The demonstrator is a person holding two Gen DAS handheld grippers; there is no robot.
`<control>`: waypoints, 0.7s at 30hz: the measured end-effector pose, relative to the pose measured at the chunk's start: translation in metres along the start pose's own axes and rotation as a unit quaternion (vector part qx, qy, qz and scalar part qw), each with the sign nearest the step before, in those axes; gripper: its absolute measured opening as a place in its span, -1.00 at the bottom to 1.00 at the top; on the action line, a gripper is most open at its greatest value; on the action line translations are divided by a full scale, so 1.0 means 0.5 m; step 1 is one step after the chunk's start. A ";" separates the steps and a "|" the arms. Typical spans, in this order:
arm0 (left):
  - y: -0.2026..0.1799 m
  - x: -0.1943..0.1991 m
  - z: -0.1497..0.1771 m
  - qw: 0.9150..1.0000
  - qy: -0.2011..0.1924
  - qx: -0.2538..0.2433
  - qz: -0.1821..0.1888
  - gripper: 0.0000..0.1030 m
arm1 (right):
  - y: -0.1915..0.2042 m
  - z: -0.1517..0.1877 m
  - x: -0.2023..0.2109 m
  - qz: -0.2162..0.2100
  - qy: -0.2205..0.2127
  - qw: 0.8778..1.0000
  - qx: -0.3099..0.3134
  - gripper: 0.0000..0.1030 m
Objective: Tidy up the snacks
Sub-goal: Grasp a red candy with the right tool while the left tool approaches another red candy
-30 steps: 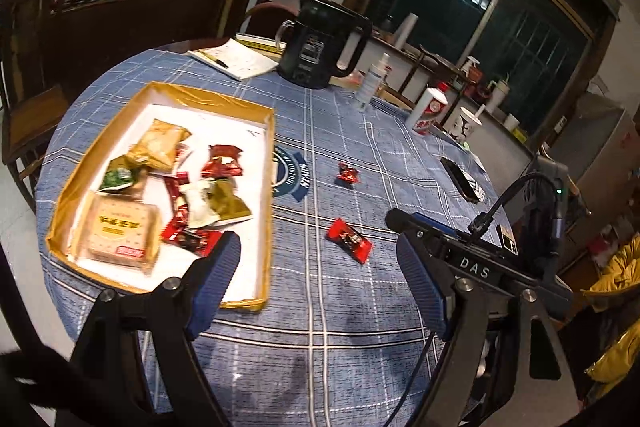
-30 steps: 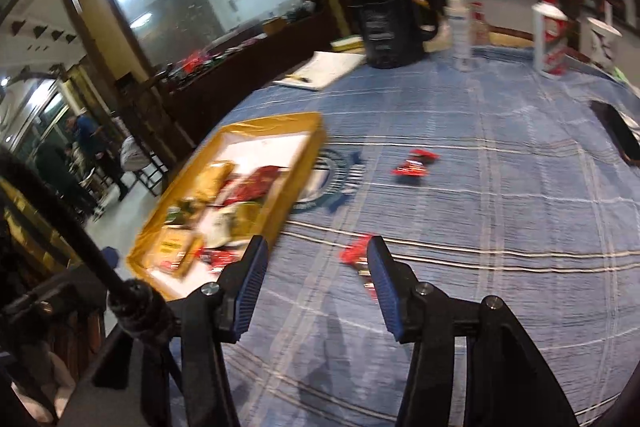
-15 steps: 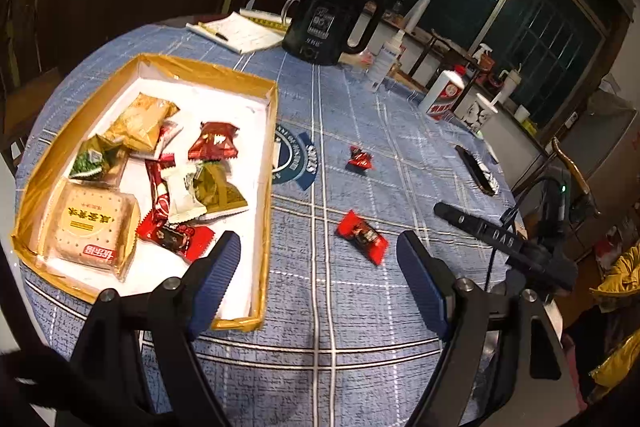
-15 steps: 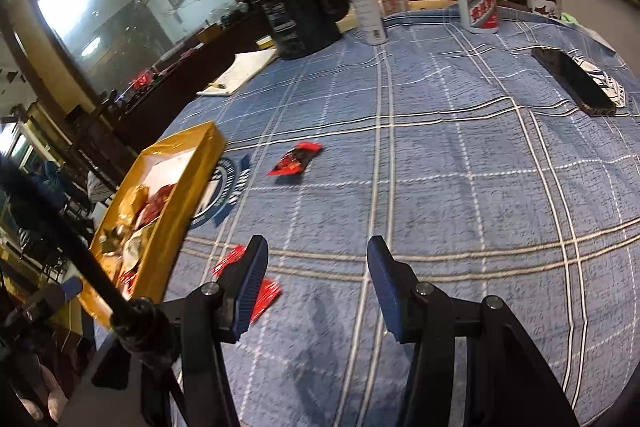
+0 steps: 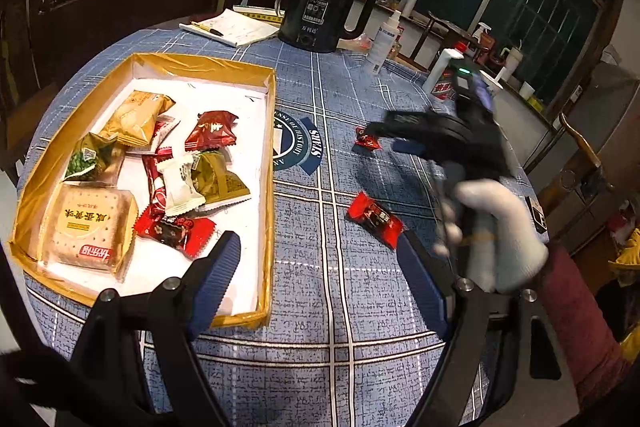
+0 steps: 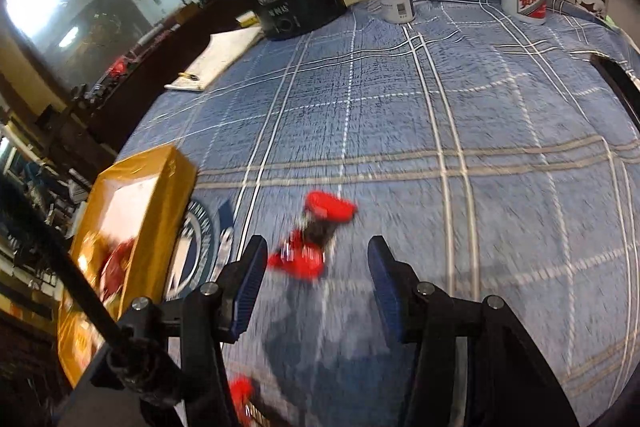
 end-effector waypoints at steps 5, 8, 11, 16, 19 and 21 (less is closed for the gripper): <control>0.002 0.004 0.004 1.000 -0.001 -0.005 0.002 0.56 | 0.023 -0.015 -0.035 0.052 0.011 0.998 0.030 -0.50; -0.002 0.001 0.006 1.000 0.001 -0.003 0.007 0.56 | 0.022 -0.001 -0.026 0.075 0.005 0.996 0.049 -0.63; -0.016 -0.002 0.009 1.000 0.005 -0.007 0.011 0.56 | 0.006 0.022 -0.002 0.087 0.002 0.994 0.059 -0.64; -0.068 -0.038 0.015 0.999 0.033 -0.023 0.021 0.56 | -0.037 0.087 0.077 0.063 -0.015 0.996 0.059 -0.64; -0.111 -0.077 0.017 0.997 0.056 -0.035 0.031 0.56 | -0.057 0.123 0.117 0.035 -0.027 0.998 0.053 -0.64; -0.132 -0.112 0.011 0.996 0.074 -0.035 0.026 0.56 | -0.069 0.145 0.143 0.019 -0.033 0.998 0.049 -0.64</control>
Point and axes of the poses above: each gripper's, at about its wrist camera, not at the fingertips, and x roughly against the way its jaws point, y to its left, z to its underside, the point moved 4 cm from there along -x, roughly the way its jaws point, and after that the axes turned 8 degrees about y, right-handed, at the moved point
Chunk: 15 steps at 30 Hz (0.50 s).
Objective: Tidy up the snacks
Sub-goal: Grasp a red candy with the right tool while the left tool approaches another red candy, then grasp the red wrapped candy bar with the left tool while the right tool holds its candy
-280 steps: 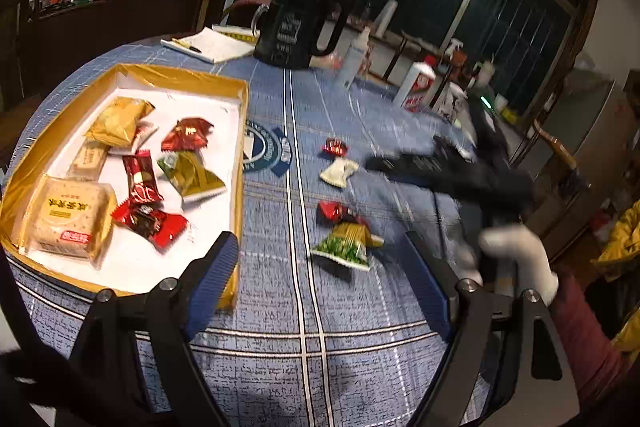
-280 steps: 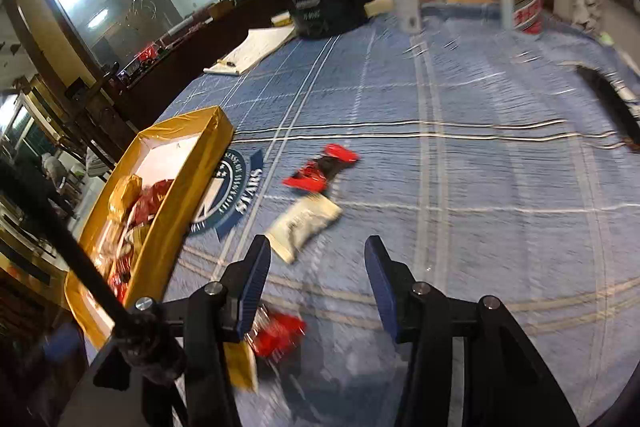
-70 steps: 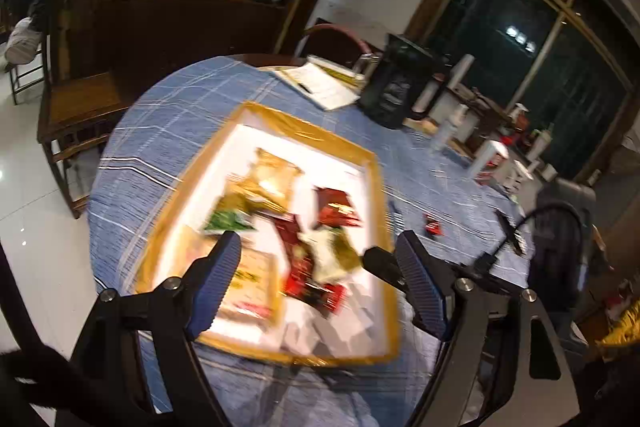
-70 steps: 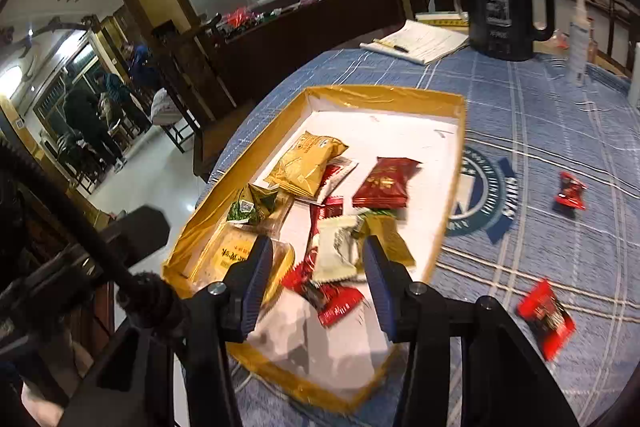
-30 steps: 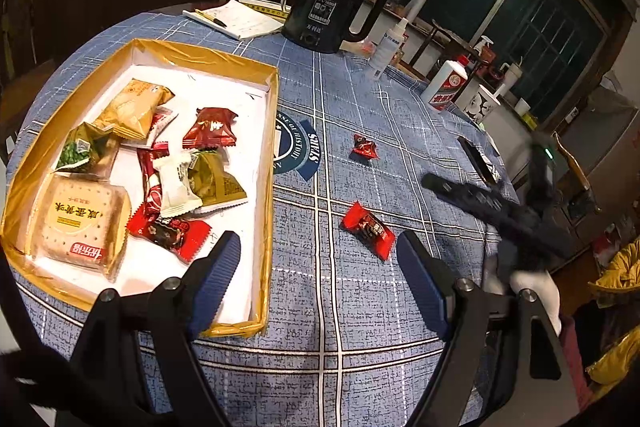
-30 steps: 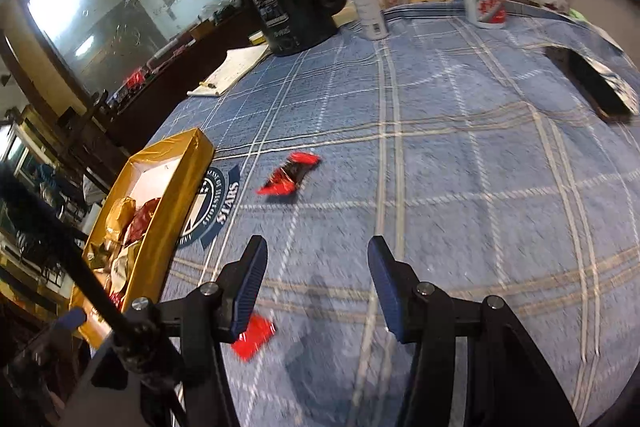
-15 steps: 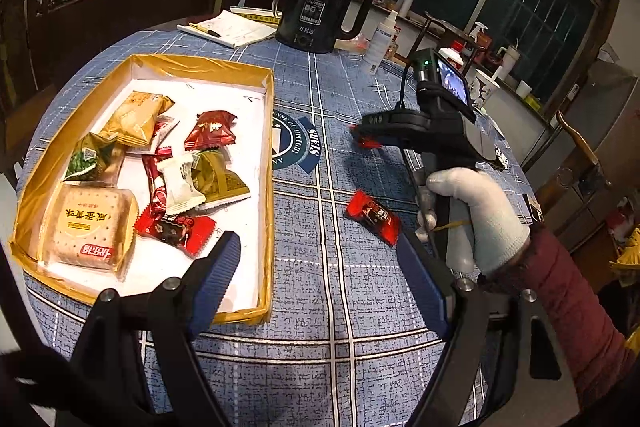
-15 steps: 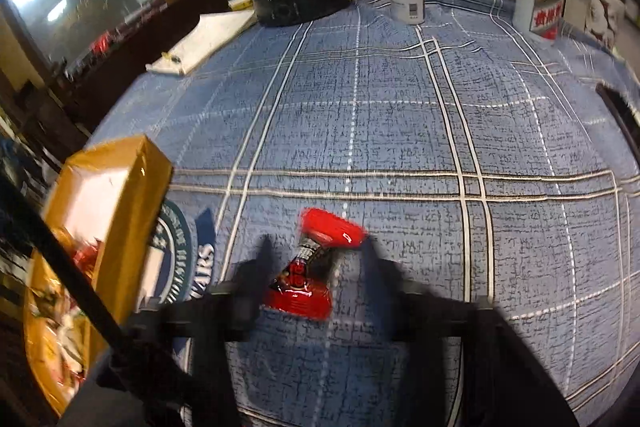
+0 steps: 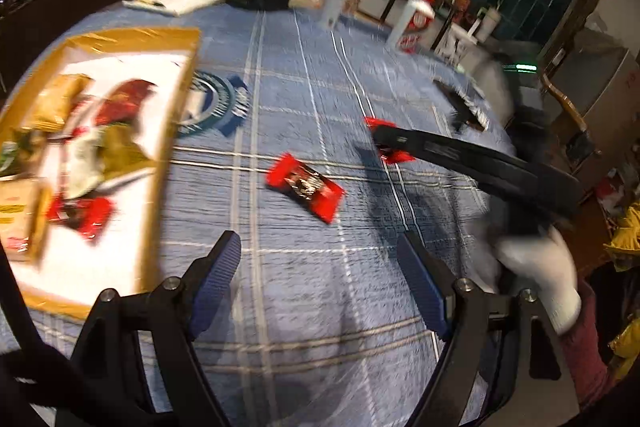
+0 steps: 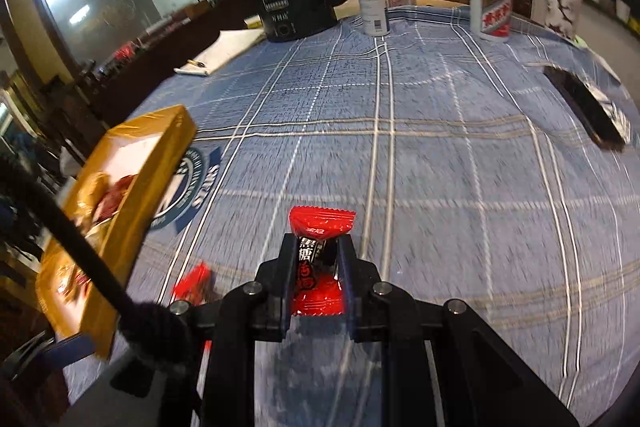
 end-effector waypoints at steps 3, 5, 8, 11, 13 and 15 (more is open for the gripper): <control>-0.012 -0.054 -0.027 1.000 0.025 0.012 -0.010 0.53 | -0.013 0.020 0.030 -0.012 -0.012 1.000 -0.003 -0.63; -0.009 -0.083 -0.046 0.999 0.031 0.019 -0.022 0.35 | -0.025 0.034 0.048 -0.019 -0.018 1.000 -0.005 -0.63; 0.000 -0.113 -0.068 0.998 0.031 0.024 -0.055 0.23 | -0.043 0.050 0.065 -0.026 -0.021 0.999 -0.008 -0.63; 0.011 -0.131 -0.080 0.996 0.024 0.026 -0.078 0.23 | -0.060 0.058 0.072 -0.031 -0.023 0.999 -0.013 -0.63; 0.009 -0.136 -0.081 0.996 0.020 0.015 -0.089 0.22 | -0.067 0.061 0.074 -0.035 -0.024 0.999 -0.017 -0.63; 0.002 -0.141 -0.078 0.995 0.015 -0.006 -0.100 -0.12 | -0.071 0.064 0.074 -0.037 -0.024 0.999 -0.021 -0.63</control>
Point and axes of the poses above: each gripper's, at about its wrist camera, not at the fingertips, and x roughly against the way its jaws point, y to its left, z to its underside, the point moved 4 cm from there along -x, roughly the way its jaws point, and after that the axes turned 8 degrees about y, right-handed, at the moved point
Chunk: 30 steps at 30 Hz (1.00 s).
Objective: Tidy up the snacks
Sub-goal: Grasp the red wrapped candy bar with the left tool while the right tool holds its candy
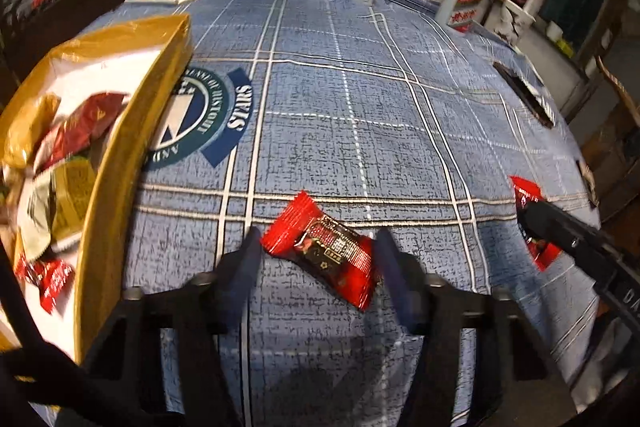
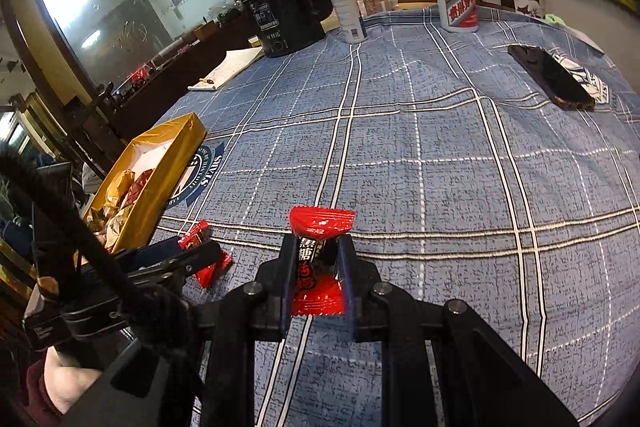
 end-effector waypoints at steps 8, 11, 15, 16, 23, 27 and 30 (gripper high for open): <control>-0.022 0.017 0.009 0.999 -0.023 -0.048 0.010 -0.66 | 0.009 0.018 -0.005 -0.005 0.001 1.000 -0.001 -0.63; -0.021 0.033 0.015 0.998 -0.033 -0.051 0.013 -0.74 | 0.016 0.023 -0.003 -0.007 0.001 1.000 0.000 -0.63; -0.018 0.046 0.025 0.998 -0.039 -0.050 0.028 -0.83 | 0.027 0.026 0.004 -0.009 -0.003 1.000 0.003 -0.63; -0.016 0.048 0.030 0.998 -0.037 -0.048 0.030 -0.85 | 0.032 0.029 0.006 -0.010 -0.003 1.000 0.005 -0.63; 0.002 0.056 0.040 0.998 -0.029 -0.046 0.024 -0.59 | 0.045 0.057 0.014 -0.017 -0.001 1.000 0.003 -0.63; -0.001 0.033 0.022 0.998 -0.024 -0.049 0.002 0.19 | 0.040 0.070 0.013 -0.023 0.004 1.000 -0.005 -0.63; -0.009 0.005 0.010 0.998 -0.009 -0.055 -0.013 0.19 | 0.038 0.076 0.011 -0.027 0.007 1.000 -0.005 -0.63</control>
Point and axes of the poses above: each gripper's, at about its wrist camera, not at the fingertips, and x roughly against the way its jaws point, y to its left, z to its underside, the point moved 4 cm from there along -x, roughly the way its jaws point, and after that the axes turned 8 degrees about y, right-handed, at the moved point
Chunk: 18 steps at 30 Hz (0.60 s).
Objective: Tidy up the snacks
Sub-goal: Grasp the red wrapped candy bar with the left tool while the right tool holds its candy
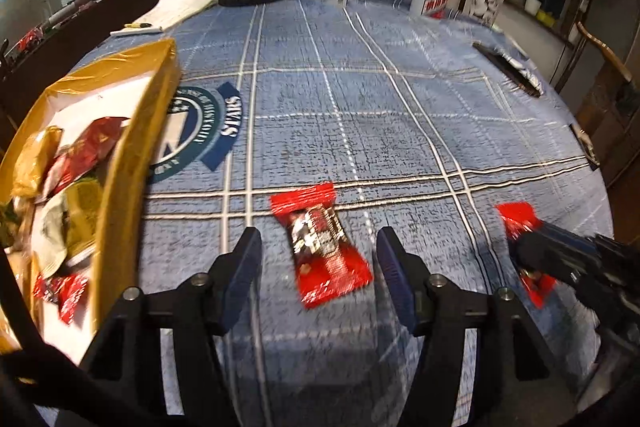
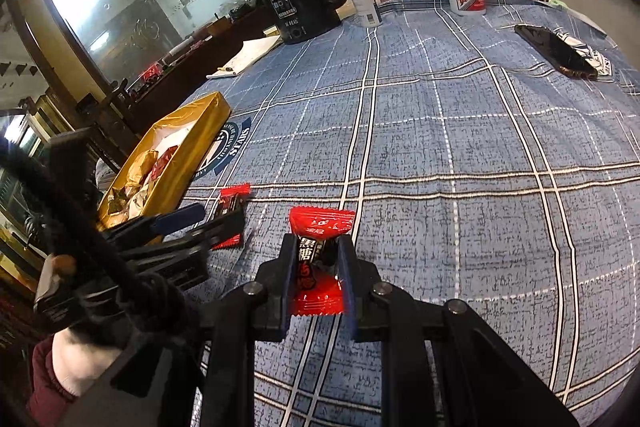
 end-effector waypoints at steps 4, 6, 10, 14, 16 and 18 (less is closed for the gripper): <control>-0.007 -0.009 -0.004 0.999 -0.012 -0.012 -0.031 -0.45 | -0.004 0.005 0.006 -0.007 -0.004 1.000 -0.003 -0.63; -0.003 -0.005 -0.001 1.000 -0.015 -0.005 -0.021 -0.46 | -0.008 0.008 0.010 -0.008 -0.008 1.000 -0.008 -0.63; -0.002 0.026 0.011 1.000 -0.030 0.004 0.002 -0.46 | -0.010 0.021 0.018 -0.014 -0.015 1.000 -0.018 -0.63; -0.011 0.079 0.031 0.998 -0.059 0.009 0.036 -0.46 | -0.009 0.048 0.027 -0.016 -0.019 0.999 -0.040 -0.63; -0.013 0.107 0.043 0.995 -0.072 0.013 0.061 -0.46 | -0.006 0.057 0.031 -0.011 -0.018 0.999 -0.045 -0.63; -0.013 0.131 0.053 0.994 -0.081 0.013 0.076 -0.46 | 0.000 0.065 0.039 0.000 -0.018 0.999 -0.048 -0.63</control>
Point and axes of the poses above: each gripper's, at about its wrist camera, not at the fingertips, and x roughly against the way its jaws point, y to its left, z to its underside, the point moved 4 cm from there along -x, roughly the way its jaws point, and after that the axes turned 8 degrees about y, right-handed, at the moved point
